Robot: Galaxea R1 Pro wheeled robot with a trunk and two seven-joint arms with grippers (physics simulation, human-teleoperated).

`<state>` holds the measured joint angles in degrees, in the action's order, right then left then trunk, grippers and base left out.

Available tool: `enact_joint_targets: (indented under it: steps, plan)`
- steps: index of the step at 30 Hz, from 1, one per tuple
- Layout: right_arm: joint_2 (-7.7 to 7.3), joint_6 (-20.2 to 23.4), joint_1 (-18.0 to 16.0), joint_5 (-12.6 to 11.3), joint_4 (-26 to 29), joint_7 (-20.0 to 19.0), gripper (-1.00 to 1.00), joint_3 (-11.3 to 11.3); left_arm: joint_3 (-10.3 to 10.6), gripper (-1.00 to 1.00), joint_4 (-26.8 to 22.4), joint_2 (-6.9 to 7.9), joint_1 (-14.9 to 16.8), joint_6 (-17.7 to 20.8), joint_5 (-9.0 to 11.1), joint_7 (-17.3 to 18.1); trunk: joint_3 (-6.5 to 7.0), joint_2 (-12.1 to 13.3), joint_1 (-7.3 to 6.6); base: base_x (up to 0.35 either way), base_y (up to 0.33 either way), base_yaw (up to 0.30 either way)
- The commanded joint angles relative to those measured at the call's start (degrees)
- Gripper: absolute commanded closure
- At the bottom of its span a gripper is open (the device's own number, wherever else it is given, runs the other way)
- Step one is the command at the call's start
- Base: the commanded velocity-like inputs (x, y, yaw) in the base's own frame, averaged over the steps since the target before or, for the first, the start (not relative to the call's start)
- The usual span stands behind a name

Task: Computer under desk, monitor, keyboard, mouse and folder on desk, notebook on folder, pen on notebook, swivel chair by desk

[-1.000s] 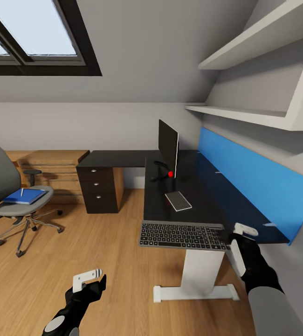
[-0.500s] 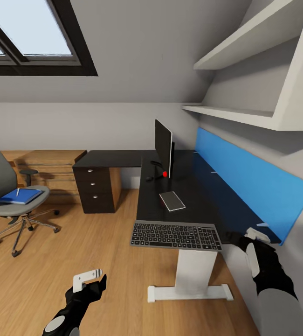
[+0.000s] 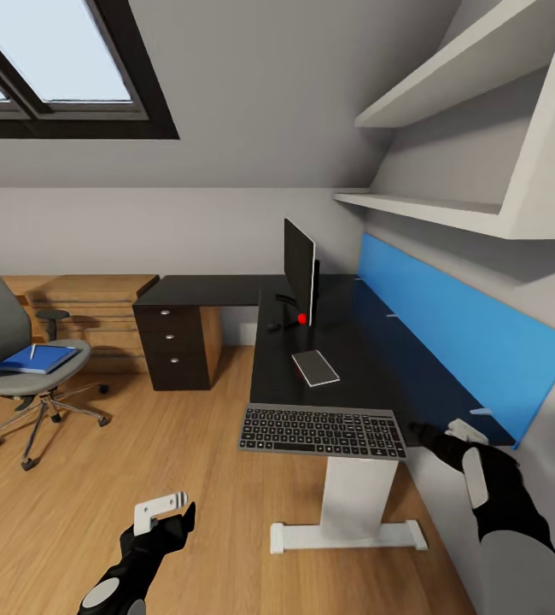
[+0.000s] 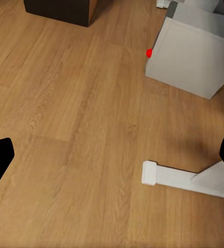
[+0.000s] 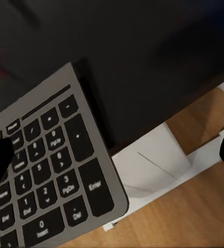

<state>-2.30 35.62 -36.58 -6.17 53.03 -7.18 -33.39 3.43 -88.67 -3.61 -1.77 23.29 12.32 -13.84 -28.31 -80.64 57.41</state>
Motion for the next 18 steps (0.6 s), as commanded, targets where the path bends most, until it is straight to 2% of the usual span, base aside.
enact_joint_targets:
  steps: [1, 10, 18]
  plan:
    - [-0.06, 0.4, 0.0, -0.9, 0.1, -0.2, -1.00, -0.2, 0.1, -1.00, -0.1, 0.01, 0.0, 0.2, 0.6, -0.5, -0.05, 0.0, 0.00, 0.000, 0.000, 0.000]
    - [-0.53, 1.6, 0.1, -5.5, 0.0, -1.9, -1.00, -0.3, 0.1, -1.00, -0.1, 0.01, 0.0, 0.2, 0.6, -0.5, -0.05, 0.0, 0.00, 0.000, 0.000, 0.000]
    - [-0.67, 2.2, 0.1, -7.0, 0.0, -2.5, -1.00, -0.3, 0.1, -1.00, -0.1, 0.01, 0.0, 0.2, 0.6, -0.5, -0.05, 0.0, 0.00, 0.000, 0.000, 0.000]
